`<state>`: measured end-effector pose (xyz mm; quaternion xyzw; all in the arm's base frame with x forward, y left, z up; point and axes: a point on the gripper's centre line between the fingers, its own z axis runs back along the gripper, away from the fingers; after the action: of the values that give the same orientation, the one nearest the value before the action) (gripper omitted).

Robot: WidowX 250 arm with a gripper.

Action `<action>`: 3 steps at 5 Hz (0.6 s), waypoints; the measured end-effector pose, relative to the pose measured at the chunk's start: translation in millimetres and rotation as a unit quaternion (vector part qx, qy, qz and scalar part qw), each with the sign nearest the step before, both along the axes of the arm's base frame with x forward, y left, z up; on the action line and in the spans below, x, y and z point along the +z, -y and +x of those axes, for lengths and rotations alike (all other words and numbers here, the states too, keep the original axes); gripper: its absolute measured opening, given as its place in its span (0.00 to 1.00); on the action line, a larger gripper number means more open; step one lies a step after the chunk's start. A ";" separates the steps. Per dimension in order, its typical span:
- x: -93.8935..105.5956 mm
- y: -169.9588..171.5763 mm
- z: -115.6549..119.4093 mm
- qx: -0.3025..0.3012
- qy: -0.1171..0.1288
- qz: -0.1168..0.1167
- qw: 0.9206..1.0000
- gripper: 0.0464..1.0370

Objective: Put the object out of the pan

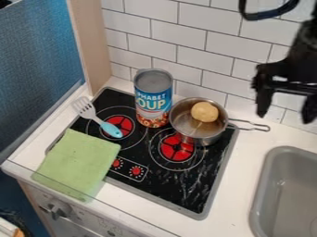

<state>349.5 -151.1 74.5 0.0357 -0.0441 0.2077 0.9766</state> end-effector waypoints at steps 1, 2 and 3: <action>-13.7 -9.1 9.1 0.118 0.004 0.008 0.993 0.96; -21.0 -26.4 11.9 0.241 0.029 0.019 0.970 0.96; -22.1 -49.4 19.6 0.363 0.052 0.019 0.930 0.96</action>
<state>369.1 -101.7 52.5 0.0567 -0.0823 0.5490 0.8298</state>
